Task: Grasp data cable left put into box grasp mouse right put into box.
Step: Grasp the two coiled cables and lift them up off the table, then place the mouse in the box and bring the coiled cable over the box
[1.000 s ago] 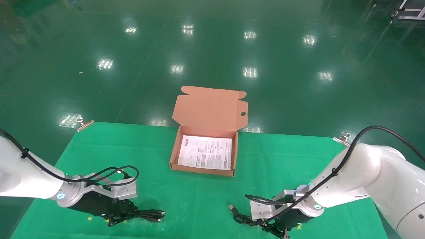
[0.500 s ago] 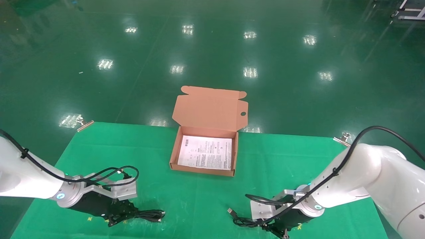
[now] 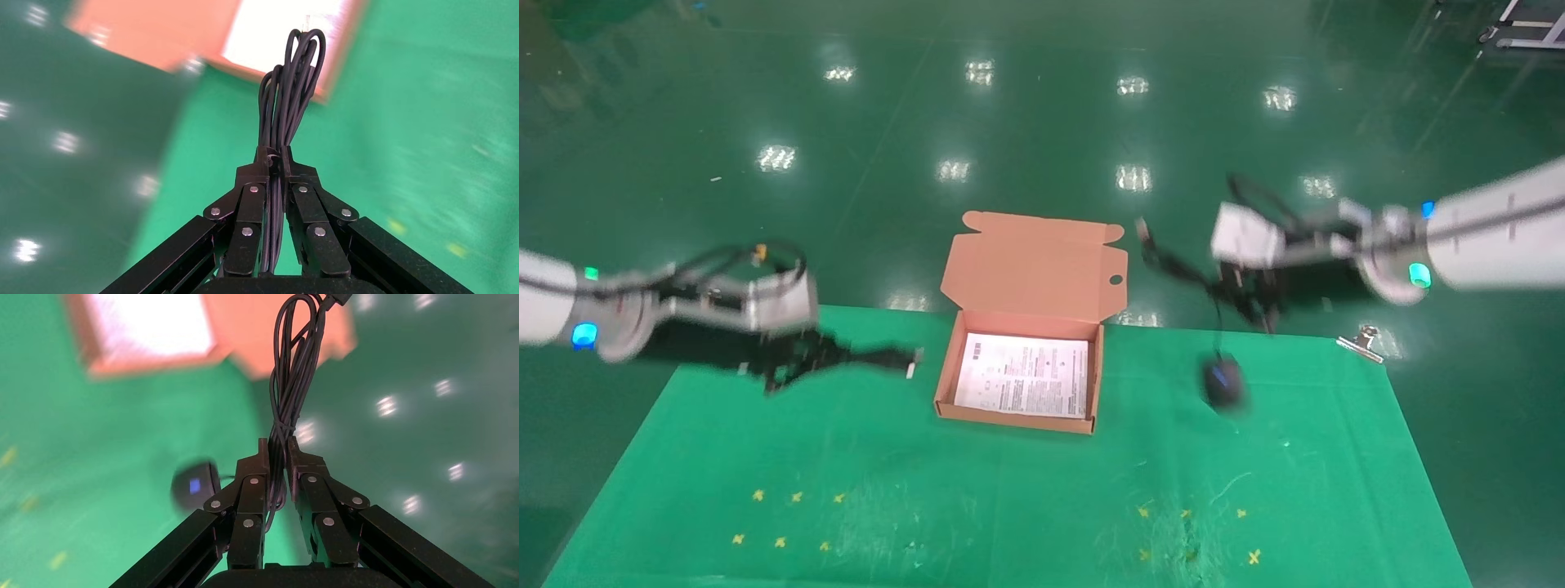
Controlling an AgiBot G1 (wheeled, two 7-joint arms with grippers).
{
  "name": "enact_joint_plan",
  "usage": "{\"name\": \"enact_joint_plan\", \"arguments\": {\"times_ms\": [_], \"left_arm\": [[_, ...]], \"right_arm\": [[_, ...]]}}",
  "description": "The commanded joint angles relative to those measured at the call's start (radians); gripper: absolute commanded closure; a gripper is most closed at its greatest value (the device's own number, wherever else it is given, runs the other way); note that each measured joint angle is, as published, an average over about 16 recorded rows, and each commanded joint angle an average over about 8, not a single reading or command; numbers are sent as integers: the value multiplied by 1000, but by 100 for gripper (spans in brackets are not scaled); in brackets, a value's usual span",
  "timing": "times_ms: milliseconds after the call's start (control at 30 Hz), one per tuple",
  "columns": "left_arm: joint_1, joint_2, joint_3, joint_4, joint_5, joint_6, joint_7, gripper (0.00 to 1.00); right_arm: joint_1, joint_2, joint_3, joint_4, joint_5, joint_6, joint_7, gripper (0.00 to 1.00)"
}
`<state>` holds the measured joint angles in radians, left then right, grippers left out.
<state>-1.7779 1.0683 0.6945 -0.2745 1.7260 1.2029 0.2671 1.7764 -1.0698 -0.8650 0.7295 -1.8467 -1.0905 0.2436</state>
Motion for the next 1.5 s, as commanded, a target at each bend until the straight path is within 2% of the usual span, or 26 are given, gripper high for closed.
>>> {"name": "enact_joint_plan", "arguments": {"times_ms": [33, 200, 467, 600, 767, 967, 1167, 1500], "left_arm": [[-21, 2, -10, -24, -10, -25, -7, 100], [-57, 34, -31, -56, -21, -120, -33, 100], [-103, 64, -50, -61, -28, -217, -59, 100], [-115, 66, -50, -60, -18, -260, -61, 100], [-120, 65, -45, -58, -3, -290, -62, 100], [-116, 43, -27, -43, 26, -278, -85, 100], [-129, 15, -1, -26, 79, -292, -154, 100], [-133, 3, 35, -50, 147, -311, -265, 100]], "right_arm": [[28, -7, 16, 15, 3, 29, 16, 100], [82, -94, 51, -34, 52, 79, -10, 100], [170, -235, 83, -207, 99, 159, -119, 100], [199, -269, 90, -270, 112, 179, -168, 100], [201, -277, 86, -287, 122, 182, -186, 100], [168, -281, 50, -255, 112, 185, -151, 100], [128, -291, -2, -215, 119, 203, -97, 100], [51, -294, -117, -113, 199, 206, 26, 100]]}}
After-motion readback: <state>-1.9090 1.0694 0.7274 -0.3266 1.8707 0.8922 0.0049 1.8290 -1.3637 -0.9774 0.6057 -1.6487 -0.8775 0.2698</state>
